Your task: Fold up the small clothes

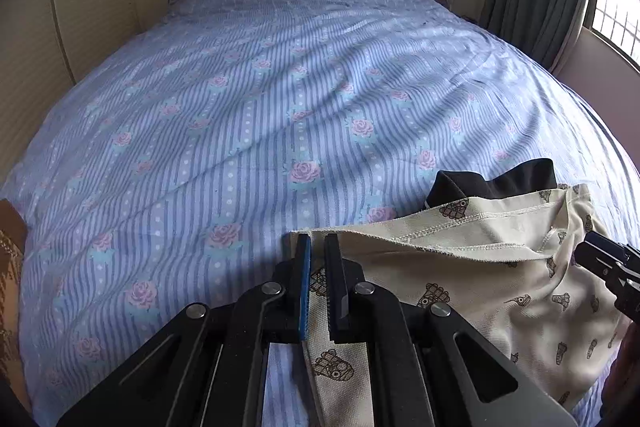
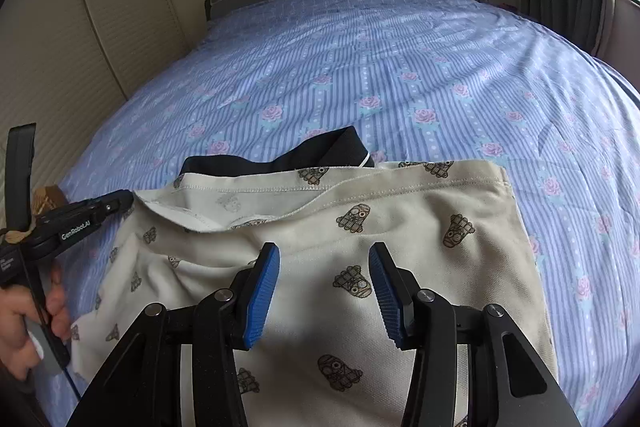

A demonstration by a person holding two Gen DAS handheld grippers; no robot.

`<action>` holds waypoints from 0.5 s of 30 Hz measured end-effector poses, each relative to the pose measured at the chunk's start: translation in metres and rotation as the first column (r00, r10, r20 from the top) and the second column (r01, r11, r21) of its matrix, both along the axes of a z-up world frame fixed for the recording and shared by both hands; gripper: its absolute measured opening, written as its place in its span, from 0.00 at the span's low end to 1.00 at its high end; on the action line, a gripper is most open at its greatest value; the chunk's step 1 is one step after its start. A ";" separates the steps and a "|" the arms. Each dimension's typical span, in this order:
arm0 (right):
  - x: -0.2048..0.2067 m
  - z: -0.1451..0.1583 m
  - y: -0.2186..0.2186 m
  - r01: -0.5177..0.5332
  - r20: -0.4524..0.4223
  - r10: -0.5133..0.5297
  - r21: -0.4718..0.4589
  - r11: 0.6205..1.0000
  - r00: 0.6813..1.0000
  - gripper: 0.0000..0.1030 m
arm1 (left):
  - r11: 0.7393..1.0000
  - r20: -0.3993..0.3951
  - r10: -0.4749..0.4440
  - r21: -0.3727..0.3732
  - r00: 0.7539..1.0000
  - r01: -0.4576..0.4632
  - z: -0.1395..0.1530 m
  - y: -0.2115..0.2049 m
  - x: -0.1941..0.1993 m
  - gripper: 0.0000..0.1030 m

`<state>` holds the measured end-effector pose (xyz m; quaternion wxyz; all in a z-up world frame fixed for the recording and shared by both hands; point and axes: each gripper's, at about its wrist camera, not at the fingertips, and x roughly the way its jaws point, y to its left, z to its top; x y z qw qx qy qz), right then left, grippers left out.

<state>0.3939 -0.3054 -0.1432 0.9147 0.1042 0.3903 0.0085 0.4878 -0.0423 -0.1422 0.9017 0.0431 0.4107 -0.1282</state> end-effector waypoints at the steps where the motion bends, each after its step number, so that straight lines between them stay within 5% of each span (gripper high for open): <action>1: 0.000 0.001 -0.001 -0.001 0.002 0.001 0.002 1.000 1.000 0.46 | 1.000 0.006 -0.010 -0.003 1.000 0.010 0.002 -0.001 -0.004 0.08; 6: 0.000 0.009 0.009 -0.073 0.017 0.074 -0.024 0.997 0.997 0.46 | 0.993 0.041 -0.119 0.003 0.992 0.119 0.012 -0.014 -0.033 0.10; 12: 0.001 0.020 0.033 -0.192 0.040 0.193 -0.019 0.981 0.980 0.46 | 0.995 0.039 -0.093 -0.030 0.995 0.094 0.013 -0.019 -0.061 0.11; 15: 0.010 0.015 0.038 -0.226 -0.004 0.227 0.094 0.970 0.974 0.46 | 0.998 0.066 -0.053 -0.038 0.996 0.056 0.017 -0.017 -0.074 0.28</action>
